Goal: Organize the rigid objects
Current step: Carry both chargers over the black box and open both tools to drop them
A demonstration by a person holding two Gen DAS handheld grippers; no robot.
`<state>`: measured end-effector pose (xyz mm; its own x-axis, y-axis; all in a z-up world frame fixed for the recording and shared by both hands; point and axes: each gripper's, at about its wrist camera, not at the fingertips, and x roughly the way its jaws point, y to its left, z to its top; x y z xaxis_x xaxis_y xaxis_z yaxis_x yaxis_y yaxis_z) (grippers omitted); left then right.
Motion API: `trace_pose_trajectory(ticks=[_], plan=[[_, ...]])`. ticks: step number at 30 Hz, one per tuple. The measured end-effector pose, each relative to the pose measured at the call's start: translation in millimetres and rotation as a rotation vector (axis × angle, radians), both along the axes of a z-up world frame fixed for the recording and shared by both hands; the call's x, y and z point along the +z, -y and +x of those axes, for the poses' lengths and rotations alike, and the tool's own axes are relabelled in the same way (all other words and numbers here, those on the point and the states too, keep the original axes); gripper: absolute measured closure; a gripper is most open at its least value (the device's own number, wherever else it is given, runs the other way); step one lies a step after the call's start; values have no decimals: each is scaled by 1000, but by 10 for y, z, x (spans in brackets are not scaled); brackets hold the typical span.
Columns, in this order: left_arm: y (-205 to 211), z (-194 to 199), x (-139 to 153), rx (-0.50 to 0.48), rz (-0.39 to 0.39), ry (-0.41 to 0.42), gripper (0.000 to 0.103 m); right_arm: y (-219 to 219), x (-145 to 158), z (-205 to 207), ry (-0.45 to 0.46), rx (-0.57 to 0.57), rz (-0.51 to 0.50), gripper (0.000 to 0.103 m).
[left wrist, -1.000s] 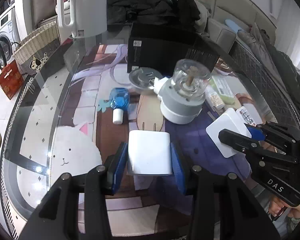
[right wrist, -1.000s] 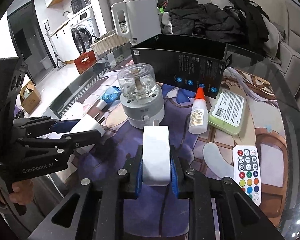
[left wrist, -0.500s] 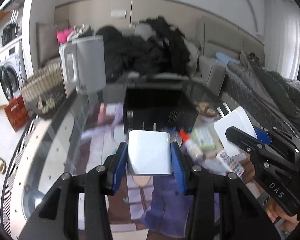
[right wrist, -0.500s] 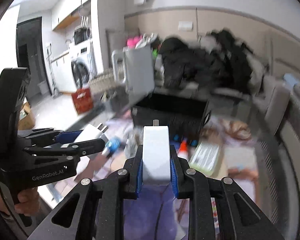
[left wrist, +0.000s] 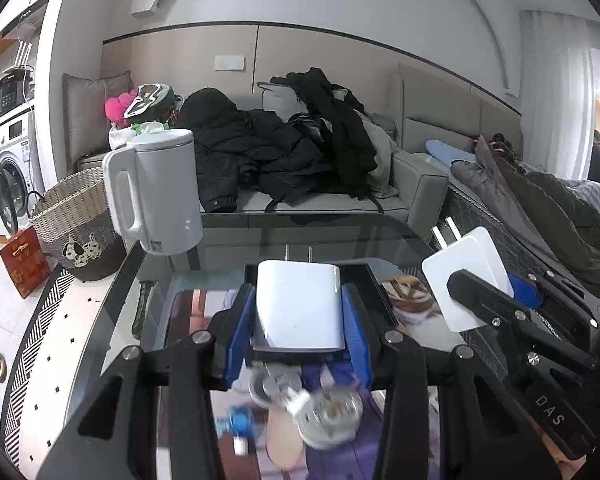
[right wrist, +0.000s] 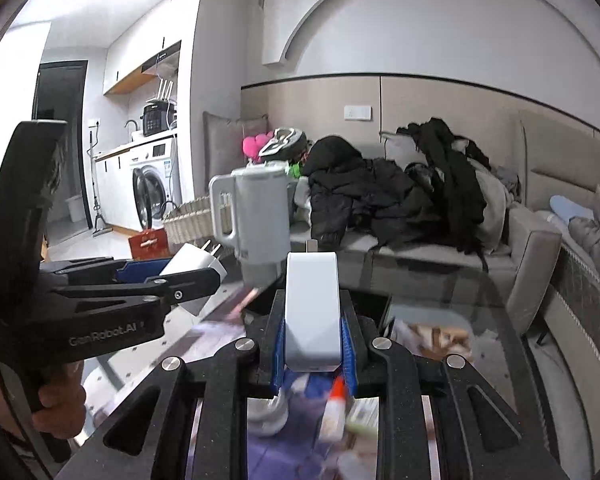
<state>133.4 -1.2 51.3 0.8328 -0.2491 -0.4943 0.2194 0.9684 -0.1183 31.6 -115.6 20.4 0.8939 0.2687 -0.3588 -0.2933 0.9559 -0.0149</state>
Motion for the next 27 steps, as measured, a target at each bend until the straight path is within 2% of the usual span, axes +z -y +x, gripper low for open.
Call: trace_pose_trajectory(ticks=[4,6,11,16,22,27], plan=[[12,356,-1,12,7,-21,61,-15,100,430,-15,-7,2,81],[32,465,-22,16,2,-30,61,2,94,687,-48,-15,27,81],[97,808,-119,15,8,-81,61,-39,-6,1227,-108,-38,16,81],[155,1150,-418,2,19,-217,61,-65,-216,1727,-233,-45,19,81],[267,1257,-640,0,65,-315,61,-77,-582,2048,-392,-52,-16,81],[302,1329,-826,-21,88,-402,61,-69,-863,2106,-507,-27,-26,81]])
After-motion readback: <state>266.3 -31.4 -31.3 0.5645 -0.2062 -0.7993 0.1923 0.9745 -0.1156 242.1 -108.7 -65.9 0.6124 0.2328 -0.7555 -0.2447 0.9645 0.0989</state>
